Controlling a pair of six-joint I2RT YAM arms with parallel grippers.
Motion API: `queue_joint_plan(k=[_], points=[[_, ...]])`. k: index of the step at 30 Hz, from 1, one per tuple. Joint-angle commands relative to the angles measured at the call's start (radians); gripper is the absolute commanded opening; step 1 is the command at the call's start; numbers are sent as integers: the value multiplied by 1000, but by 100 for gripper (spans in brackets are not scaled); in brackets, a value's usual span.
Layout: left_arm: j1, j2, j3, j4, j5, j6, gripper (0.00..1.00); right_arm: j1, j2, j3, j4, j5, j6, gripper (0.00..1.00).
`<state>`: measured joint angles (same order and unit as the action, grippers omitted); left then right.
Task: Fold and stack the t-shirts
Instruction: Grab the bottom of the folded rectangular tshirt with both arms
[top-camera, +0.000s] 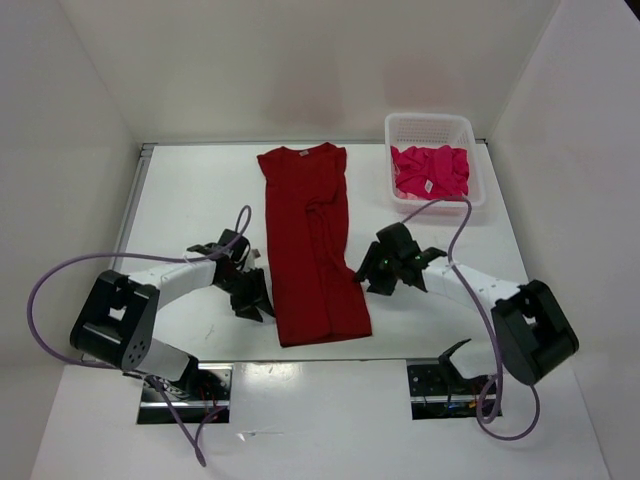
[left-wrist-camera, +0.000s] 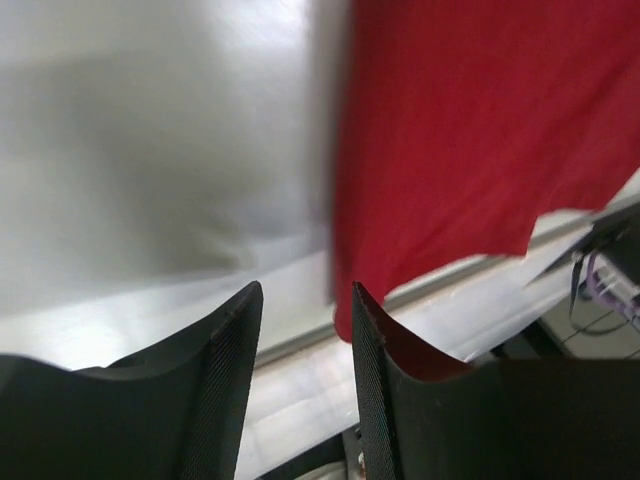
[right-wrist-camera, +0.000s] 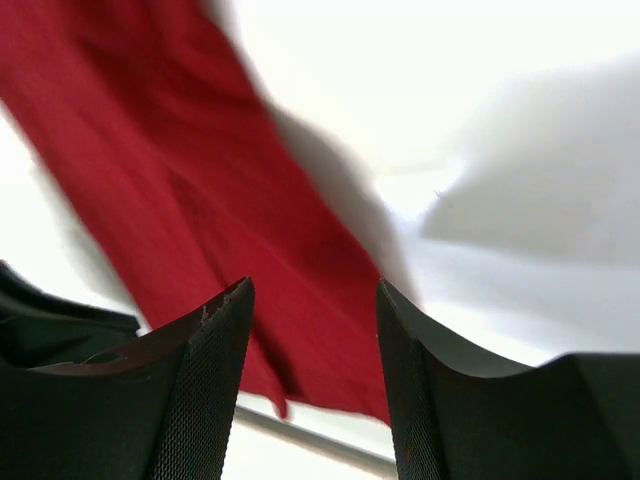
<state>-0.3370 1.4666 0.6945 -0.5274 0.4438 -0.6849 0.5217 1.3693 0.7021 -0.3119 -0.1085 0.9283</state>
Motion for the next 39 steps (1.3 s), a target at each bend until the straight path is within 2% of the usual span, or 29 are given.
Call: queue_joint_plan(k=[1, 7, 10, 15, 18, 20, 22, 23, 25, 26, 28, 32, 35, 39], points=[[-60, -46, -12, -10, 35, -47, 48, 38, -81, -111, -41, 0, 114, 58], [-117, -25, -46, 56, 84, -79, 52, 95, -203, -220, -64, 0, 205, 58], [-152, 3, -46, 56, 84, -79, 52, 122, -257, -282, -64, -25, 237, 53], [-192, 31, -79, 85, 104, -97, 43, 153, -328, -348, -64, -46, 282, 47], [-233, 53, -67, 96, 104, -120, 40, 162, -349, -368, -64, -57, 300, 38], [-266, 69, -56, 106, 104, -133, 36, 162, -349, -368, -53, -57, 300, 27], [-278, 84, -47, 116, 104, -133, 23, 175, -323, -368, -30, -57, 300, 21], [-278, 93, -47, 116, 104, -133, 18, 188, -313, -368, -30, -57, 300, 12], [-278, 93, -47, 116, 104, -142, 7, 230, -293, -340, -21, -57, 310, 5], [-278, 81, -47, 97, 104, -142, 4, 253, -292, -319, -33, -57, 322, 0], [-278, 42, -47, 54, 104, -133, 0, 326, -292, -284, -64, -48, 354, 0], [-278, -54, -47, -41, 117, -111, 0, 440, -360, -233, -168, -68, 394, 0], [-278, -158, -26, -144, 127, -111, 0, 454, -444, -188, -277, -82, 408, 0], [-205, -307, 2, -270, 127, -122, 0, 454, -467, -109, -366, -82, 388, 0]])
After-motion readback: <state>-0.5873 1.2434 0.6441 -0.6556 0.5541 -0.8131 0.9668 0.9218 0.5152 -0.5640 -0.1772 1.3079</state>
